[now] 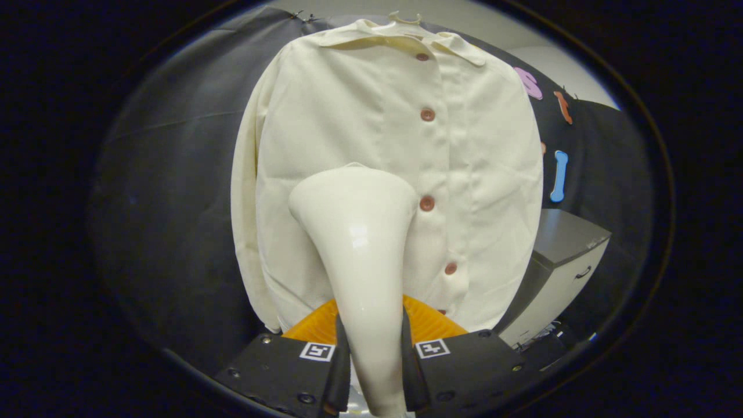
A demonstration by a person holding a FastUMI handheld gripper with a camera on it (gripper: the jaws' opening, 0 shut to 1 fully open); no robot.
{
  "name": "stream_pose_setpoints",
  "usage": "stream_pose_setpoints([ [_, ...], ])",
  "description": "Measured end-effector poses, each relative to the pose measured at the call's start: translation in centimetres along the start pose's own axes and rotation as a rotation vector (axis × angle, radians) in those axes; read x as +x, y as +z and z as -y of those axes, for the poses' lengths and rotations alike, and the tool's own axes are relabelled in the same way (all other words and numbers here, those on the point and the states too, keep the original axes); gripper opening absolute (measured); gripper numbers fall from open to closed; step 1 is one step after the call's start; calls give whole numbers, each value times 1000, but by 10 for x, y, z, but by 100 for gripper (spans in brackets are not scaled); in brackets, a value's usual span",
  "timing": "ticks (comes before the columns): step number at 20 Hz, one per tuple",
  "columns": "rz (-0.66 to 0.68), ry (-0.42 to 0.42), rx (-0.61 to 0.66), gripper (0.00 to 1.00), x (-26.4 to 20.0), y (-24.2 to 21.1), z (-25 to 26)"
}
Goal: Iron the clothes twice with a garment steamer, once on the left side and once on the right side.
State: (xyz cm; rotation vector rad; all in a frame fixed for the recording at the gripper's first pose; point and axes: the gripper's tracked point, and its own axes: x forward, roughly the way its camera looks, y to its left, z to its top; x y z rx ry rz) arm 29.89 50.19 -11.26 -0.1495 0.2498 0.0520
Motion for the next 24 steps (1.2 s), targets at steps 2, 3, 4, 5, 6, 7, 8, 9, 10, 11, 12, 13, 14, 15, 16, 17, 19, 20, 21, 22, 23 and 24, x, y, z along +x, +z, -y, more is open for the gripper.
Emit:
stream_pose_setpoints([
  [2,-43,-7,-9,36,3,-25,0],
  [3,-60,-12,-11,37,5,-37,0],
  [4,-77,-14,-8,36,6,-48,1],
  [5,-88,-17,-1,36,8,-57,0],
  [6,-96,-19,3,37,9,-65,0],
  [7,-108,-21,4,37,11,-74,-1],
  [8,-118,-22,4,36,11,-81,-2],
  [9,-127,-22,2,36,11,-88,-4],
  [10,-133,-22,1,37,12,-94,-5],
  [11,-137,-24,1,36,13,-100,-5],
  [12,-141,-25,4,37,14,-105,-6],
  [13,-148,-25,7,37,15,-110,-6],
  [14,-156,-26,10,36,15,-115,-6],
  [15,-163,-26,12,37,15,-121,-5],
  [16,-172,-28,17,37,16,-127,-4],
  [17,-190,-29,23,37,16,-134,-3],
  [19,-219,-29,15,37,14,-145,1],
  [20,-231,-24,14,37,11,-149,2],
  [21,-234,-18,17,37,10,-149,2],
  [22,-239,-13,19,37,7,-149,3],
  [23,-243,-11,20,37,0,-148,5],
  [24,-239,-10,23,37,-7,-144,9],
])
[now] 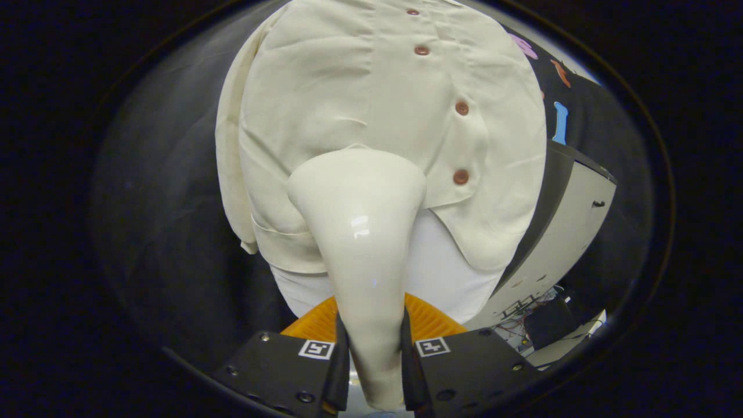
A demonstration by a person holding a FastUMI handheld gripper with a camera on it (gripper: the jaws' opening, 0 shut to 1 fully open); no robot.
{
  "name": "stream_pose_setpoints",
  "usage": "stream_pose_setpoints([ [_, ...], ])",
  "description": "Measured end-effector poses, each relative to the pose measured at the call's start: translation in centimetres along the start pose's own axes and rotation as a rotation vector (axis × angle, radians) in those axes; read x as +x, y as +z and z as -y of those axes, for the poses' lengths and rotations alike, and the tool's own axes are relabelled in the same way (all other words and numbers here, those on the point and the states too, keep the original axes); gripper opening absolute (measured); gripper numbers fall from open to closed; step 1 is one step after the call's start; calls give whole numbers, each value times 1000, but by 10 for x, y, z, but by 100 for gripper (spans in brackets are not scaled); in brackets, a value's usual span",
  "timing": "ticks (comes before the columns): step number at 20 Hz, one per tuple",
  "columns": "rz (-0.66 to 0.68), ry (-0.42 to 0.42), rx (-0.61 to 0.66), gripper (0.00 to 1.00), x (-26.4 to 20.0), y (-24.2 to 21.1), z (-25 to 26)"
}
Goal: Iron the clothes twice with a garment steamer, once on the left side and once on the right side.
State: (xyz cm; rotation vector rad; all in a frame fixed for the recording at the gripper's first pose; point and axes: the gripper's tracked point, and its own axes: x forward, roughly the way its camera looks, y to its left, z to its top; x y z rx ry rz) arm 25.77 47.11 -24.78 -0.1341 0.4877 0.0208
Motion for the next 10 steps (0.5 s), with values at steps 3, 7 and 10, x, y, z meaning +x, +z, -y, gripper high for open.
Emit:
stream_pose_setpoints([
  [3,44,7,5,37,-31,23,9],
  [7,129,3,12,37,-81,67,26],
  [10,191,3,3,36,-114,98,40],
])
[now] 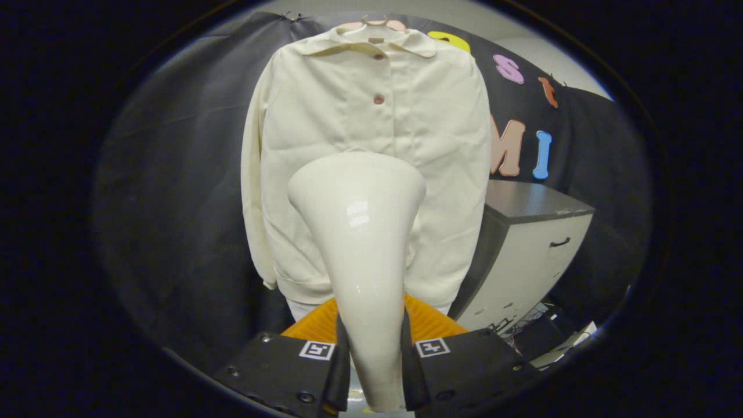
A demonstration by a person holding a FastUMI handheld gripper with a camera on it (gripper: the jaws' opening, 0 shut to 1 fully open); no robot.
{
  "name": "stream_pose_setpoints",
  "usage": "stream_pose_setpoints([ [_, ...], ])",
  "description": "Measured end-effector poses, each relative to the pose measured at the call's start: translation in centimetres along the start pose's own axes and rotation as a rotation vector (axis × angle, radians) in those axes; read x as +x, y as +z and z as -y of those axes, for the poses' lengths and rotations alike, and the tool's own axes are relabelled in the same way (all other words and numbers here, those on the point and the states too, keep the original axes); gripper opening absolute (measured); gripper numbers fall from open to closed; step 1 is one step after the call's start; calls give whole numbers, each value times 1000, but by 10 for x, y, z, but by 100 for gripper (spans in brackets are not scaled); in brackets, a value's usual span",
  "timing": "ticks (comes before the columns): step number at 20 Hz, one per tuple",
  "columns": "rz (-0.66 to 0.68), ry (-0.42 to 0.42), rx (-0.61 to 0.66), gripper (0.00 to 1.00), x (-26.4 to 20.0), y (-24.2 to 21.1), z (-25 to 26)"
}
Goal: Iron the clothes twice with a garment steamer, once on the left side and once on the right side.
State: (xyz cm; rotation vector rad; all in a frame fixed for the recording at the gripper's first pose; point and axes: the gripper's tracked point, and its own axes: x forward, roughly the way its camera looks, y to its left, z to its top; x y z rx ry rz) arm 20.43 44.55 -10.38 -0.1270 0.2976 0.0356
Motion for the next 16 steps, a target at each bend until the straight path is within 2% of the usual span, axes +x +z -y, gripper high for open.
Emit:
stream_pose_setpoints([
  [6,113,1,7,36,-28,71,33],
  [16,189,2,-1,36,6,168,71],
])
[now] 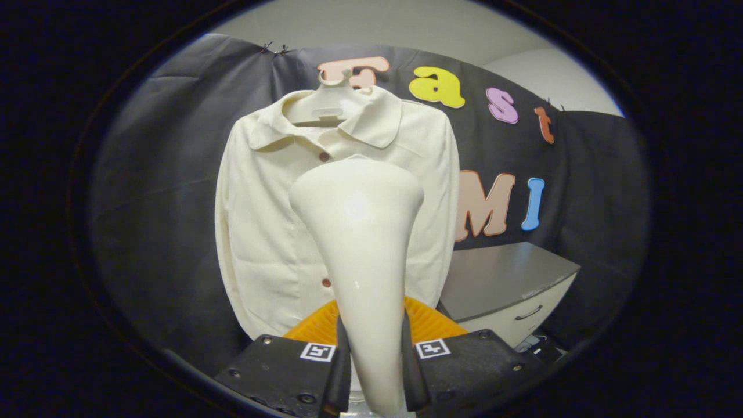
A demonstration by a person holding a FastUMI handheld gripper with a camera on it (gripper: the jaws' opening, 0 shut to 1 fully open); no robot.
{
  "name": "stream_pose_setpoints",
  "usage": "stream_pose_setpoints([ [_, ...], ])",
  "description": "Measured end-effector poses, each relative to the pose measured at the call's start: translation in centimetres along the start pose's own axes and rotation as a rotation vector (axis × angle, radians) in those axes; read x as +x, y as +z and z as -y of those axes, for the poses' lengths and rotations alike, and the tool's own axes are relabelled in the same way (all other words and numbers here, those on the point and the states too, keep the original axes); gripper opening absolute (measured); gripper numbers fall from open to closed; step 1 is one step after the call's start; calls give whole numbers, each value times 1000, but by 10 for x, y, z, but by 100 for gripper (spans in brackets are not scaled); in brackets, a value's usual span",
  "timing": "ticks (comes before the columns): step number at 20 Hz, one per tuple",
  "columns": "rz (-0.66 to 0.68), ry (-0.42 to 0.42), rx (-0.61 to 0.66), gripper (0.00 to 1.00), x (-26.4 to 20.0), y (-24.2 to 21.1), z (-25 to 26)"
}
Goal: Iron the clothes twice with a garment steamer, once on the left side and once on the right side.
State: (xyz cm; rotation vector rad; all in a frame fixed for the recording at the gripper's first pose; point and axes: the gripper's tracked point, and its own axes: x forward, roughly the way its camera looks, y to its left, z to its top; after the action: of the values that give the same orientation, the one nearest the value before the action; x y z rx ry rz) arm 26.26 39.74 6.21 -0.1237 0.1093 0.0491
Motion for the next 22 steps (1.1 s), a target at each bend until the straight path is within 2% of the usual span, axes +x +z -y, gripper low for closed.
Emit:
stream_pose_setpoints([
  [8,9,-23,-11,36,51,29,23],
  [12,-38,-43,-36,36,75,13,25],
  [15,-17,-52,-22,36,79,8,24],
  [22,-91,-100,-19,36,82,-37,31],
])
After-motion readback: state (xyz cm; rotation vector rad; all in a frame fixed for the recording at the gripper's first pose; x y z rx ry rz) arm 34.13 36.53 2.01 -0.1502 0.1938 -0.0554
